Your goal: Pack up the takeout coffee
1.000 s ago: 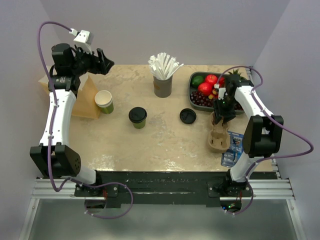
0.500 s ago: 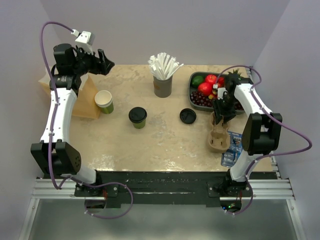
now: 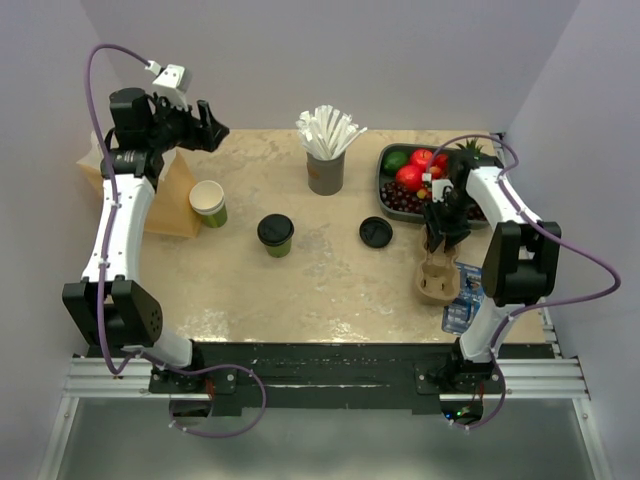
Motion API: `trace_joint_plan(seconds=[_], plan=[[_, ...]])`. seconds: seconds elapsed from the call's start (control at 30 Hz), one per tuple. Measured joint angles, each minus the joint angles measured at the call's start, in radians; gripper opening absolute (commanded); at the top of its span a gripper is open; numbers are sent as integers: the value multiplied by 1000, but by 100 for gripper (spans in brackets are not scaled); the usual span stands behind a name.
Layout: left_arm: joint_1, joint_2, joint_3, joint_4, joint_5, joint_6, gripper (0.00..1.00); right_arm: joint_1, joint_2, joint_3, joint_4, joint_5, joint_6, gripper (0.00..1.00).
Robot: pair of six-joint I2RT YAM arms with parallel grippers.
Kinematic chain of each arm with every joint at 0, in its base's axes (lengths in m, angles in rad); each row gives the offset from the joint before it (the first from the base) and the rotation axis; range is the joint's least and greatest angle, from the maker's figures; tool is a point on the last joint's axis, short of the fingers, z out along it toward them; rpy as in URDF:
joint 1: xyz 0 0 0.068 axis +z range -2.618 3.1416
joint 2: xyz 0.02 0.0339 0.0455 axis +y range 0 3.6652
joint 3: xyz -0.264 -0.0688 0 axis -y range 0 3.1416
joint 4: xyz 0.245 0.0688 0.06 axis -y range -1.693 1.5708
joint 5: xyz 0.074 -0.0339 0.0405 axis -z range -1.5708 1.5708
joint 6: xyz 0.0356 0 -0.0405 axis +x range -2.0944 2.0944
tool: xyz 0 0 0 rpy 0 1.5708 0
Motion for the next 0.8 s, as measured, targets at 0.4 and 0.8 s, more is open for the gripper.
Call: trace_joint_plan(seconds=[0.4, 0.8], plan=[[0, 23, 0, -6, -4, 8, 80, 0, -27, -16, -44, -104, -246, 60], [-1, 19, 0, -12, -6, 29, 80, 0, -148, -7, -20, -243, -934, 79]])
